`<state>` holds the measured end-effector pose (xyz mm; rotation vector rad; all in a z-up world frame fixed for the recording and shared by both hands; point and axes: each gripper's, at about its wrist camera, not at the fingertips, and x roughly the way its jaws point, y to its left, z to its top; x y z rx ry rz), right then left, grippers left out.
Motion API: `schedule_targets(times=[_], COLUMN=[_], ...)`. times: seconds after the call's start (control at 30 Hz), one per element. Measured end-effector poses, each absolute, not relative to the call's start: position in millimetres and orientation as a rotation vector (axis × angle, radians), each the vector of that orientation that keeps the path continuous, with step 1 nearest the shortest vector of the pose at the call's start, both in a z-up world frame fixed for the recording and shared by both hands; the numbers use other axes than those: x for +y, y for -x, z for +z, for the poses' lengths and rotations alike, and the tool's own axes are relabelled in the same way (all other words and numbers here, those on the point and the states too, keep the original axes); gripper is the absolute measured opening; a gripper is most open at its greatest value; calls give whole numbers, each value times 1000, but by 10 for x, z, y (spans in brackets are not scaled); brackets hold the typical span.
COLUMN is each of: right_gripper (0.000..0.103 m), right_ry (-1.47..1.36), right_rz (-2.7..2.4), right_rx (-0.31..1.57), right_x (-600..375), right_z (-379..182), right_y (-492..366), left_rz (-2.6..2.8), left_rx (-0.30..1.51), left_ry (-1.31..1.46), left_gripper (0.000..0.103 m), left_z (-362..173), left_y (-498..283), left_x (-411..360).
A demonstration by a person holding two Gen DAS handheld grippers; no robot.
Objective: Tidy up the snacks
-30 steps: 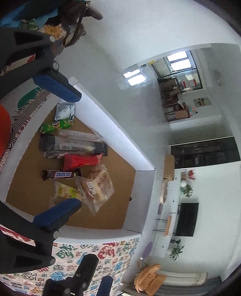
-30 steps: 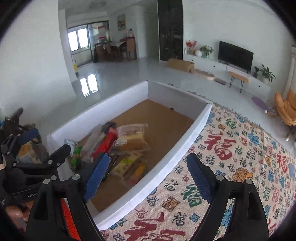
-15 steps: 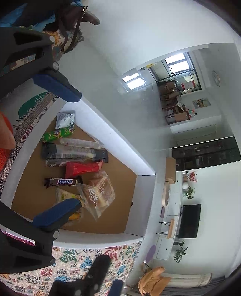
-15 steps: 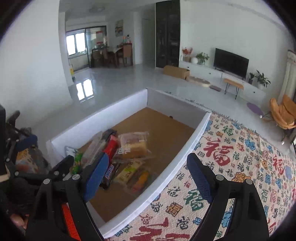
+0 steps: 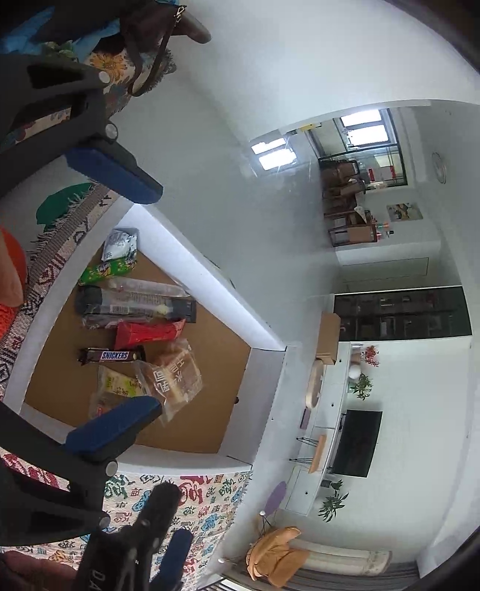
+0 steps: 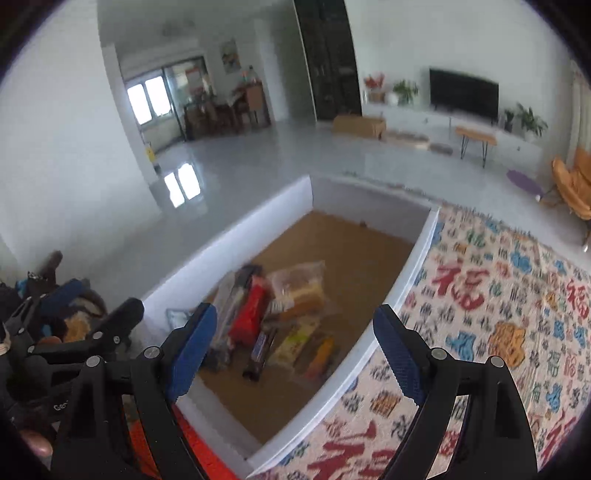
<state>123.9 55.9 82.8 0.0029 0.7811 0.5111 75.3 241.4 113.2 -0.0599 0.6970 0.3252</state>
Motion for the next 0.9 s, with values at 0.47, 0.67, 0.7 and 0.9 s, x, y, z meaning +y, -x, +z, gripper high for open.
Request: schedule_targets(times=[0.47,0.67,0.7,0.9], right_gripper=[89,89,89,89], right_ry=[93,101,103,114], right_rz=[467,466,466,469], right_rx=[846,852,852,853], right_x=[689,688,695,717], right_z=[742,746,750,753], right_y=[-1184,-1197,-1194,-1194], left_rz=[368,394,394,404], left_rx=[724,721,723,726], left_ry=[78,43,47,47], left_gripper=[103,103,103,103], left_z=[1032,1022,1020,1006], left_y=[-723,-723,-724,-737], left_x=[2439,2415,2419,2439])
